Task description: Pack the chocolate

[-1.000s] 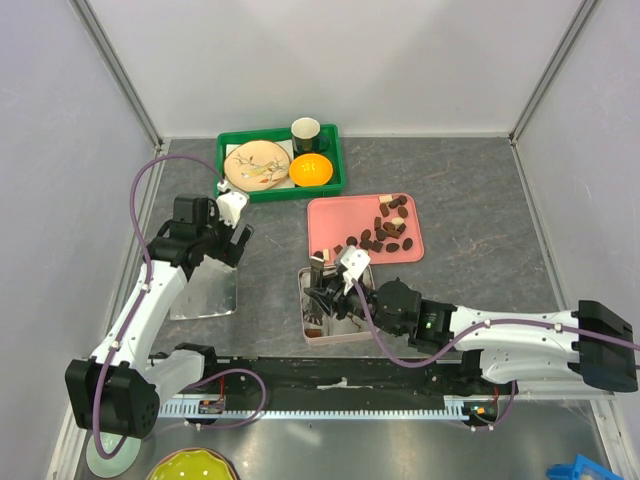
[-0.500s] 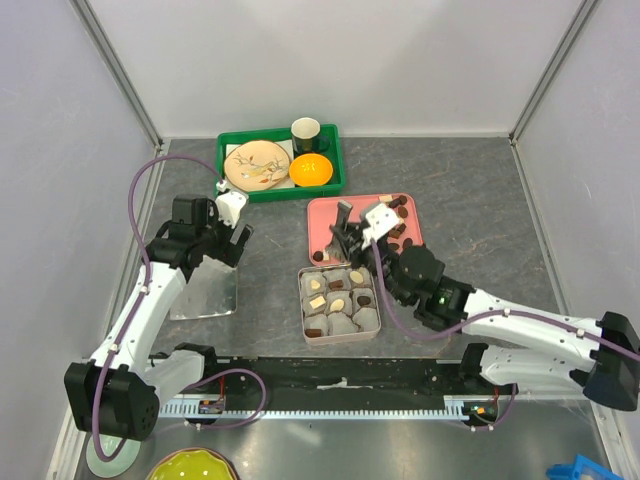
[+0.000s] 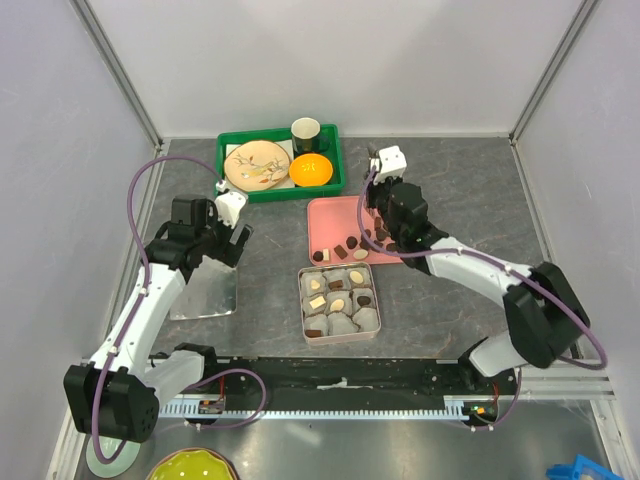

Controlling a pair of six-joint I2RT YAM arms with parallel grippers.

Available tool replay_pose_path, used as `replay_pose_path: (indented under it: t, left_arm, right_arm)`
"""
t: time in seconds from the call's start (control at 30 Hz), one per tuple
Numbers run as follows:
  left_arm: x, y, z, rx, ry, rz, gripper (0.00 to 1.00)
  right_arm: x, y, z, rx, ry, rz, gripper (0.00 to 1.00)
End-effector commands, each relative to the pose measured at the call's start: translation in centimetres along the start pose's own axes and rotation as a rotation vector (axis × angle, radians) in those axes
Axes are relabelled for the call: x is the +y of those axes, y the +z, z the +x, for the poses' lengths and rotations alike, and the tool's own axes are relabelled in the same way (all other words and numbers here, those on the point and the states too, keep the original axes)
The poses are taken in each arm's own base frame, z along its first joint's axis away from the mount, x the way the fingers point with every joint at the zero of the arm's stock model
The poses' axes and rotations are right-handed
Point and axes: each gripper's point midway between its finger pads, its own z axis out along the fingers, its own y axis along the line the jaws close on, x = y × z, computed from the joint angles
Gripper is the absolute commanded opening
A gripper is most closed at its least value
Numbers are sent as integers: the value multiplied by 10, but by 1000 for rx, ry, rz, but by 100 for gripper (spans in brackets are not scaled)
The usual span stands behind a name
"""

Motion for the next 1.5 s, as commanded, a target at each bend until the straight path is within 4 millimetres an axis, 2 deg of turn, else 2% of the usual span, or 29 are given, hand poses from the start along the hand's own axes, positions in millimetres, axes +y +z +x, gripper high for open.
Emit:
replay_pose_path:
  t: [0.0,0.23,0.27,0.3,0.4,0.57,0.83,1.47]
  left_arm:
    - [1,-2,-1,-21,39,2,98]
    - [1,1,1,-14,42,0,98]
    - [1,1,1,-12,42,1,98]
    - [1,1,1,-12,42,1,98]
    - [1,2,0,-13,42,2,98]
    - [0,3,1,-9,40,5,98]
    - [1,3,1,-9,40,2,98]
    - [1,3,2,-5,44,0,99]
  right_arm:
    - [-13,31,-17,-80,67,38,3]
    - [-25,43,1,-64,65,81,3]
    - [-28,43,2,-64,65,93,6]
    - [-29,42,4,-62,66,97,15]
    - [-33,41,9,-56,67,111,29]
    - [-41,39,13,-52,70,138,33]
    - [-49,35,21,-40,66,156,45]
    - [-54,30,43,-1,98,165,45]
